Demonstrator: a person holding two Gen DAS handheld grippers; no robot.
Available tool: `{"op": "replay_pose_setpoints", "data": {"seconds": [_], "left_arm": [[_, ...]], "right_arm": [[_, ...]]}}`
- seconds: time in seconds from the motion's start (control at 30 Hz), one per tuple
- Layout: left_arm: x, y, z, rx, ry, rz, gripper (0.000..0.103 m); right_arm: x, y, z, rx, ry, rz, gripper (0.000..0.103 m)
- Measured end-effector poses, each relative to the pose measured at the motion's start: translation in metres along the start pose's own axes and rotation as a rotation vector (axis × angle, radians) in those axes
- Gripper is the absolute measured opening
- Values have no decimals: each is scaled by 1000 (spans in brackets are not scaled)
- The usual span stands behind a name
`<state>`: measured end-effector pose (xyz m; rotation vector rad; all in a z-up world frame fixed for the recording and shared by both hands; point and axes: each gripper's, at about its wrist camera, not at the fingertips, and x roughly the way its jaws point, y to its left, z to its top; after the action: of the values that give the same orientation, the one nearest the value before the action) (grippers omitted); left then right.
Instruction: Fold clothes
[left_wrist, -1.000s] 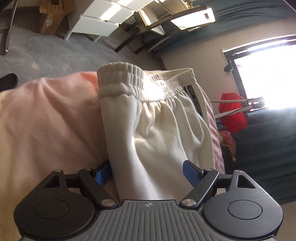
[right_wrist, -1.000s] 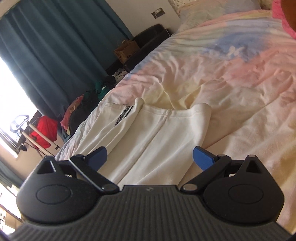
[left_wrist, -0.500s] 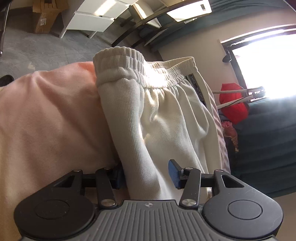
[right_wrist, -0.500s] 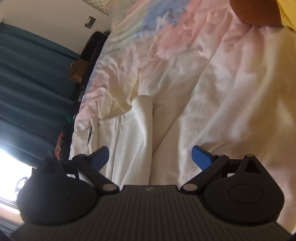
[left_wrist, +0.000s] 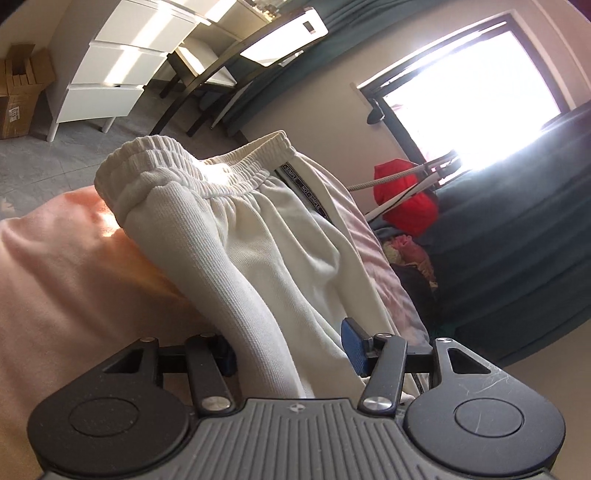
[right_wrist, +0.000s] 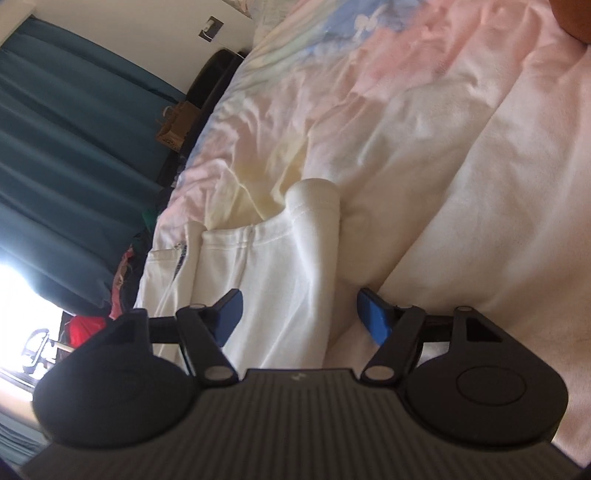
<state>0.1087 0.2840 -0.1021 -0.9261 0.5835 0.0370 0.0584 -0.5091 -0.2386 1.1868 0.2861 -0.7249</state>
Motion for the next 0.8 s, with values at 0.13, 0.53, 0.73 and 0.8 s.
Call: {"op": "replay_pose_setpoints", "data": {"seconds": [0.13,0.53,0.73,0.8], "left_arm": [[1,9,0,-48,27,22,56],[11,19,8,-179,-49,104,48],[16,14,10,-155,-28,30,50],[23,15,9,-160,-3,50,52]], "right_arm": [[6,8,0,-65,-10,-1,62],[-7,12,8,-38,-44,90,9],[8,-8,7,66,42,63,12],[10,-9,7,70,51,73,20]]}}
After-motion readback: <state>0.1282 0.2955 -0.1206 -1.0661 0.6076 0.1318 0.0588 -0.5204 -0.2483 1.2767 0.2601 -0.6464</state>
